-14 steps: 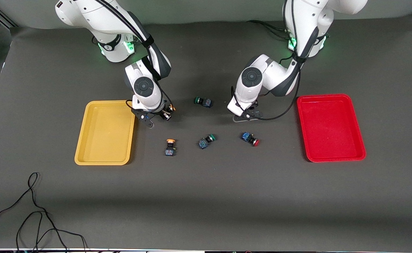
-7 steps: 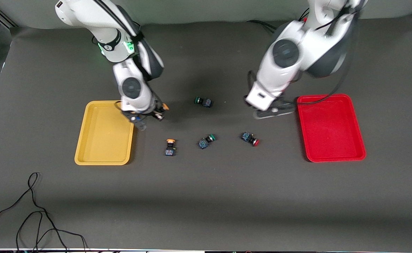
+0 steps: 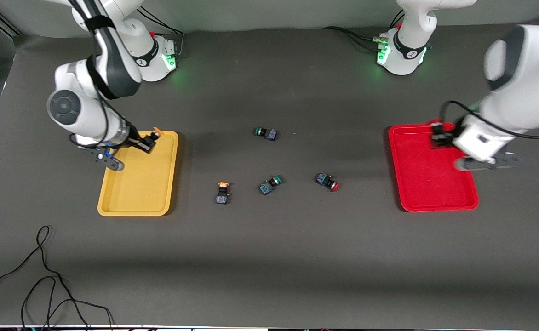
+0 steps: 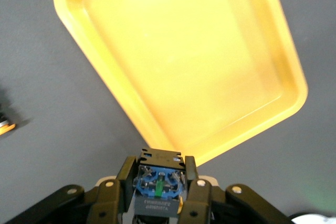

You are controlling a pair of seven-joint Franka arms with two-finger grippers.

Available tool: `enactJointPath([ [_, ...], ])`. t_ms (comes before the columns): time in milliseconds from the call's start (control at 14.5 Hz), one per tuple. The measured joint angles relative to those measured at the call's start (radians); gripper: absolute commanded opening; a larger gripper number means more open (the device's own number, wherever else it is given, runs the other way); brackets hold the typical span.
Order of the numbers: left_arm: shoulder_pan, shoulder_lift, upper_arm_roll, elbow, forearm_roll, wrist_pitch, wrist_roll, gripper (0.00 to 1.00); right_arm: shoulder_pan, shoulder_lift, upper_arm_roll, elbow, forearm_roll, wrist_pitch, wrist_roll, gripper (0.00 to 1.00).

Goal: Place red and yellow buttons in trays
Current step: 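Carry the orange button into the yellow tray while the left gripper places red button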

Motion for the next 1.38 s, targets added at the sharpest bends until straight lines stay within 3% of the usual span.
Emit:
enactJointPath([
  [277, 0.06, 0.055, -0.002, -0.248, 0.012, 0.393, 0.104, 0.31, -0.003, 0.072, -0.11, -0.029, -0.008, 0.075, -0.183, 0.26],
  [484, 0.059, 0.168, -0.017, -0.386, 0.019, 0.671, 0.107, 0.32, -0.008, 0.196, -0.12, -0.062, 0.006, 0.213, -0.244, 0.26],
  [553, 0.058, 0.209, -0.021, -0.401, 0.025, 0.723, 0.107, 0.42, -0.017, 0.236, -0.12, -0.063, 0.038, 0.243, -0.287, 0.26],
  [622, 0.058, 0.245, -0.021, -0.404, 0.032, 0.756, 0.108, 0.74, -0.03, 0.272, -0.12, -0.062, 0.095, 0.266, -0.355, 0.26],
  [691, 0.058, 0.271, -0.021, -0.402, 0.046, 0.774, 0.108, 0.96, -0.044, 0.3, -0.12, -0.061, 0.153, 0.279, -0.424, 0.26],
  [761, 0.058, 0.289, -0.021, -0.399, 0.059, 0.78, 0.108, 0.99, -0.055, 0.321, -0.12, -0.06, 0.19, 0.283, -0.471, 0.27],
  [968, 0.059, 0.281, -0.021, -0.383, 0.071, 0.768, 0.108, 0.99, -0.061, 0.337, -0.118, -0.056, 0.214, 0.287, -0.495, 0.31],
  [1106, 0.059, 0.237, -0.021, -0.34, 0.073, 0.671, 0.108, 0.99, -0.061, 0.337, -0.116, -0.054, 0.215, 0.287, -0.495, 0.32],
  [1245, 0.059, 0.176, -0.022, -0.264, 0.073, 0.503, 0.108, 0.99, -0.061, 0.337, -0.116, -0.053, 0.215, 0.287, -0.495, 0.4],
  [1383, 0.059, 0.13, -0.022, -0.19, 0.074, 0.365, 0.109, 0.99, -0.06, 0.338, -0.115, -0.053, 0.215, 0.287, -0.495, 0.6],
])
